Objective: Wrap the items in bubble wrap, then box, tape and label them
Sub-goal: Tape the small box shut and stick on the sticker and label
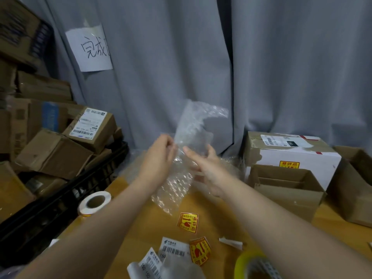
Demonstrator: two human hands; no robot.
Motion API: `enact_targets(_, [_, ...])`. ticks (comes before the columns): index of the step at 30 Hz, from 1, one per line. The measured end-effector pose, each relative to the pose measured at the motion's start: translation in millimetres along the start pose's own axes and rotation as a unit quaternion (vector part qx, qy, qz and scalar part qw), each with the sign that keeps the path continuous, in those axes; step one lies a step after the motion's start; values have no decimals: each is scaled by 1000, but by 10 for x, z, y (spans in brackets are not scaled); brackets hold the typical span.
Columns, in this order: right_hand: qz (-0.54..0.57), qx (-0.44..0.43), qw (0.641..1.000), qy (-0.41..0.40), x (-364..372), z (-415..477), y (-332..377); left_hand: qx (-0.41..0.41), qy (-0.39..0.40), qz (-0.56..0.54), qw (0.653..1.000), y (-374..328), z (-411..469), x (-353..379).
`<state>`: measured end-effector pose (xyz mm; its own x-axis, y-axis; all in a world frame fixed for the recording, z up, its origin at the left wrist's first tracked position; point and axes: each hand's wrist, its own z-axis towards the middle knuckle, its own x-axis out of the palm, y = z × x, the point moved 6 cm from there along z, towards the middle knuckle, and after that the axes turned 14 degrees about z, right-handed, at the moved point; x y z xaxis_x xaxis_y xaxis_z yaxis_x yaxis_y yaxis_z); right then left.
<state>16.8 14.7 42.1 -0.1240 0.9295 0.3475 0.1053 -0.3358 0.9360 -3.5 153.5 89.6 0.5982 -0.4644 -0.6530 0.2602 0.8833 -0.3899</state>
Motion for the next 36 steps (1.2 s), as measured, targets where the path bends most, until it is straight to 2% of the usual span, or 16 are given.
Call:
enact_targets(3, [64,-10,996,-53,-125,-7,-128,52,154,-79,983,-254,-335,313])
enact_targets(5, [28,-25,995,-92,-255,-17,-122,43,291,-124,948,-282,-567,516])
enact_targets(6, [-8,-34,994,-105,-332,-16,-80,37,313,-133,940,-252,-627,561])
enact_targets(8, [-87,-52,990,-96,-385,-44,98,-8,248,-122,961,-90,-597,504])
enact_targets(10, [-129,-65,985,-95,-440,-50,309,-130,94,-118,980,197,-473,282])
enact_targets(12, [-88,-74,988,-102,-528,-72,535,-251,18,-153,956,436,-399,102])
enact_targets(14, [-33,-75,992,-93,-610,-117,753,-328,70,-158,929,533,-382,71])
enact_targets(16, [19,-71,994,-81,-705,-185,955,-352,139,-217,900,505,-397,158])
enact_targets(18, [54,-59,994,-79,-812,-234,1084,-336,185,-365,848,336,-423,256])
enact_targets(20, [76,-48,992,-85,-909,-252,1132,-293,236,-451,809,56,-437,321])
enact_targets(24, [-11,-60,986,-155,-1108,-244,1156,-217,261,-572,747,-347,-285,279])
enact_targets(25, [-30,-58,983,-171,-1161,-235,1147,-195,276,-575,745,-440,-261,237])
enact_targets(27, [-36,-63,980,-185,-1225,-228,1137,-174,291,-509,791,-563,-238,189])
enact_targets(28, [-34,-64,979,-190,-1245,-229,1126,-187,265,-461,826,-546,-210,187])
enact_targets(30, [-22,-64,978,-196,-1260,-246,1121,-236,188,-416,858,-505,-169,164])
enact_targets(36, [-5,-109,971,-215,-1483,-264,1222,-356,71,-419,833,42,-99,149])
